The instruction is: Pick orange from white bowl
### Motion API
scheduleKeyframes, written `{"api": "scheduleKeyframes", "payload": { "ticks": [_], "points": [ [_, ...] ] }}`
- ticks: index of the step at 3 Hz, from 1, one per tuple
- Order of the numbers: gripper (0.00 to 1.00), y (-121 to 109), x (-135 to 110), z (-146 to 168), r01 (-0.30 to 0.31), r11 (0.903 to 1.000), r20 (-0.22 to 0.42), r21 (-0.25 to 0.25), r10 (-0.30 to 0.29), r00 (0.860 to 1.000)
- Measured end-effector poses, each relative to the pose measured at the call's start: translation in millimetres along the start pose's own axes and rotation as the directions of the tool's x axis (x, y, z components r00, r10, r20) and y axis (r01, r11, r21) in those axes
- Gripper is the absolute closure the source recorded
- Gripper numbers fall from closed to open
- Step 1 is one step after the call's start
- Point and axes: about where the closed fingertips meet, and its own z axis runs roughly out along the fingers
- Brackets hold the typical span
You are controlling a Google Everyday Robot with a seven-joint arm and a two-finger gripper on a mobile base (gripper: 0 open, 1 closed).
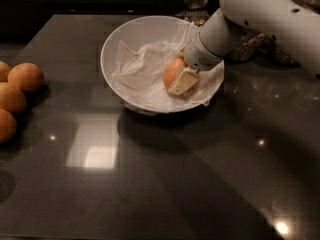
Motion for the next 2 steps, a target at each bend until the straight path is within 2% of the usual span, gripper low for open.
{"api": "scheduleKeyframes", "payload": {
  "ticks": [2],
  "points": [
    [1.00, -0.2, -2.9, -1.6, -0.001, 1.0000, 0.003, -0.006, 0.001, 1.000]
  ]
}}
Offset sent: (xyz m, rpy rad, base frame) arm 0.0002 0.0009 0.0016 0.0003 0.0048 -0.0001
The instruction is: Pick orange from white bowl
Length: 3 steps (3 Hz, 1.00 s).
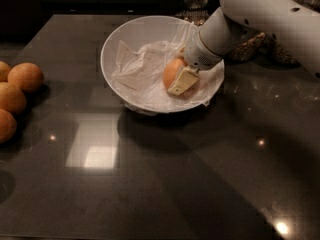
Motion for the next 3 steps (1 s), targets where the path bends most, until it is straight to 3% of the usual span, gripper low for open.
{"api": "scheduleKeyframes", "payload": {
  "ticks": [1, 3],
  "points": [
    [1.00, 0, 0, 0, 0.000, 1.0000, 0.000, 0.000, 0.000, 1.000],
    [1.00, 1, -32, -36, 0.053, 0.9974, 0.054, 0.049, -0.056, 0.997]
  ]
}}
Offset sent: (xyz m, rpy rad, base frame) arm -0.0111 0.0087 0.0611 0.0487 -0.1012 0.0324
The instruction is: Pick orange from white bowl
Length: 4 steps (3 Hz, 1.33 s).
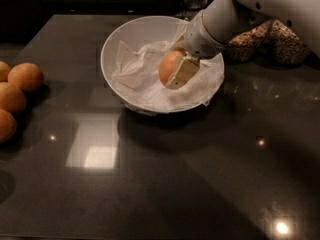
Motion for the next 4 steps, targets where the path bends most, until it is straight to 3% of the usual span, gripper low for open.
{"api": "scheduleKeyframes", "payload": {
  "ticks": [3, 4],
  "points": [
    [1.00, 3, -32, -72, 0.059, 0.9954, 0.103, 0.076, -0.066, 0.992],
    [1.00, 3, -32, -72, 0.059, 0.9953, 0.104, 0.077, -0.067, 0.992]
  ]
}}
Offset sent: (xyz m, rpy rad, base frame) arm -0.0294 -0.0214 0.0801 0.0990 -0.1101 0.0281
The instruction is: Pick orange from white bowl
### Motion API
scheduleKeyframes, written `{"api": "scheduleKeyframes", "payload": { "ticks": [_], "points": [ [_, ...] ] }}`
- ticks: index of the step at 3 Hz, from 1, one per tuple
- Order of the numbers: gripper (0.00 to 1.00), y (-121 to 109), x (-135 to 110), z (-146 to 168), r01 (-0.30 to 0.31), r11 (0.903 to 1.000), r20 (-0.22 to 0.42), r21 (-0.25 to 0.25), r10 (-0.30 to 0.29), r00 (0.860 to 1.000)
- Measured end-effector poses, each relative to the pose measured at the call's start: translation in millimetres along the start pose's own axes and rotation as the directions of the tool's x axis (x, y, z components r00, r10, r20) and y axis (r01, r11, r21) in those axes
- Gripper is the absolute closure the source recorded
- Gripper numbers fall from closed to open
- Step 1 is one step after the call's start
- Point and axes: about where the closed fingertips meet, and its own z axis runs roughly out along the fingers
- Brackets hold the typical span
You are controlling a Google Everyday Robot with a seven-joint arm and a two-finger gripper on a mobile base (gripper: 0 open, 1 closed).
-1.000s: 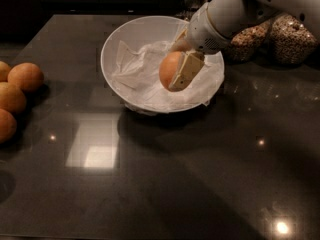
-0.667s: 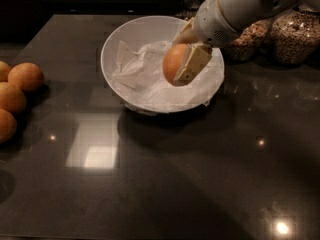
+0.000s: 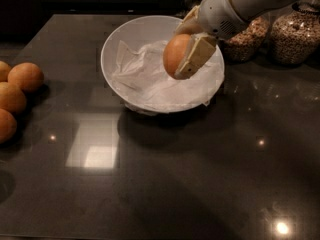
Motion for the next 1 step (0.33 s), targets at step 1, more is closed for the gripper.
{"api": "scheduleKeyframes", "payload": {
  "ticks": [1],
  "points": [
    [0.92, 0.0, 0.0, 0.0, 0.000, 1.0000, 0.000, 0.000, 0.000, 1.000]
  ]
}}
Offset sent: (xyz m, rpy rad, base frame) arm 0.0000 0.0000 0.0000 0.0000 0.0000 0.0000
